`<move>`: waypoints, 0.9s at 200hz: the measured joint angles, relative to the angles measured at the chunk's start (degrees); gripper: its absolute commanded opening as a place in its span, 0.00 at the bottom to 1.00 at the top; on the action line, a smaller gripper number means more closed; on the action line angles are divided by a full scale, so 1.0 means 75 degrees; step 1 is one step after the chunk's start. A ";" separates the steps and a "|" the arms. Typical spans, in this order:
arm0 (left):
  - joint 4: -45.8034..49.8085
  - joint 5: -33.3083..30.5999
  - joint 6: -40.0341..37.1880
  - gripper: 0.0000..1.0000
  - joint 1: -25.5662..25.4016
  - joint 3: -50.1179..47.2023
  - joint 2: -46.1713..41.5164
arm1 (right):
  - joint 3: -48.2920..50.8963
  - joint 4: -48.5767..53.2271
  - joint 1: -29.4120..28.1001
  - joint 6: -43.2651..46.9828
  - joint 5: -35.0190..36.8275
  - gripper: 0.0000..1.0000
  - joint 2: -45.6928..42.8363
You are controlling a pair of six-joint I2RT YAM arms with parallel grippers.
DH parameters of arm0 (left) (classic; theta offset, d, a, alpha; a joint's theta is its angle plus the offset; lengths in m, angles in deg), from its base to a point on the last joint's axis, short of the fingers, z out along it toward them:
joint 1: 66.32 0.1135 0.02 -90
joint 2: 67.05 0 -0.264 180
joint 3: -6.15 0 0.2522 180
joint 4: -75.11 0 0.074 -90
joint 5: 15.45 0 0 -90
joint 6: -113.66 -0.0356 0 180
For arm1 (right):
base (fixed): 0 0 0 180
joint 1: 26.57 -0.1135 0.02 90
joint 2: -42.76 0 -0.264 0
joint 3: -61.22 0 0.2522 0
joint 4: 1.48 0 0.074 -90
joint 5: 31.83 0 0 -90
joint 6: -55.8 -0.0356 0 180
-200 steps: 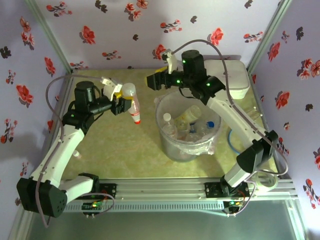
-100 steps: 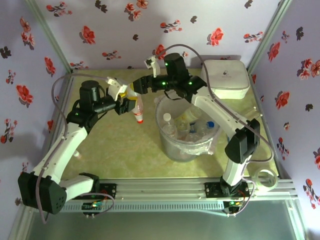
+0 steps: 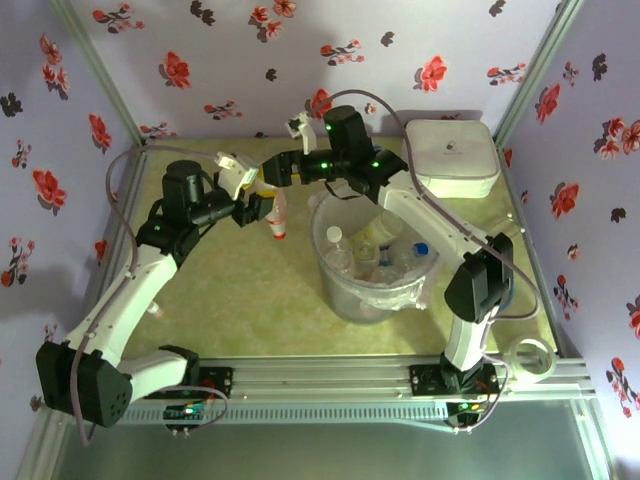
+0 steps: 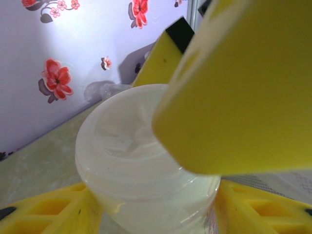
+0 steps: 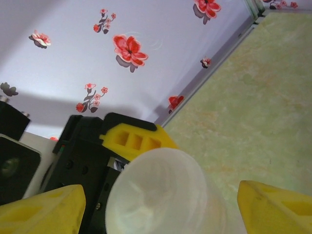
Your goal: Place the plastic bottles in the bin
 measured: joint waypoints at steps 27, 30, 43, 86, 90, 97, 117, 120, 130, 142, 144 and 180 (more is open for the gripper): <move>-0.0108 -0.0105 0.0000 0.60 -0.0017 0.0006 0.0000 | -0.0102 0.0073 -0.0038 -0.0035 -0.0044 0.83 0.0230; -0.0119 -0.0114 0.0000 0.60 -0.0026 0.0006 0.0000 | -0.0114 0.0087 -0.0047 -0.0035 -0.0044 0.83 0.0251; -0.0140 -0.0143 -0.0020 0.60 -0.0052 0.0015 0.0000 | -0.0163 0.0160 -0.0064 -0.0038 -0.0050 0.82 0.0318; -0.0143 -0.0230 -0.0079 0.60 -0.0090 0.0108 0.0079 | -0.0338 0.0233 -0.0090 -0.0029 -0.0035 0.68 0.0420; -0.0143 -0.0248 -0.0085 0.60 -0.0096 0.0108 0.0085 | -0.0338 0.0233 -0.0090 -0.0026 -0.0032 0.66 0.0423; -0.0143 -0.0277 -0.0087 0.60 -0.0096 0.0108 0.0102 | -0.0341 0.0233 -0.0090 -0.0017 -0.0012 0.62 0.0420; -0.0143 -0.0344 -0.0090 0.60 -0.0102 0.0108 0.0154 | -0.0344 0.0242 -0.0090 0.0041 0.0070 0.55 0.0423; -0.0143 -0.0338 -0.0090 0.60 -0.0102 0.0108 0.0163 | -0.0344 0.0248 -0.0090 0.0055 0.0076 0.54 0.0420; -0.0146 -0.0391 -0.0090 0.60 -0.0111 0.0108 0.0163 | -0.0344 0.0259 -0.0090 0.0079 0.0119 0.51 0.0420; -0.0143 -0.0411 -0.0087 0.61 -0.0111 0.0108 0.0163 | -0.0344 0.0259 -0.0090 0.0117 0.0184 0.48 0.0423; -0.0146 -0.0417 -0.0087 0.61 -0.0111 0.0108 0.0163 | -0.0344 0.0259 -0.0090 0.0117 0.0187 0.48 0.0420; -0.0189 -0.0539 -0.0105 0.85 -0.0117 0.0108 0.0163 | -0.0344 0.0286 -0.0108 0.0122 0.0481 0.46 0.0420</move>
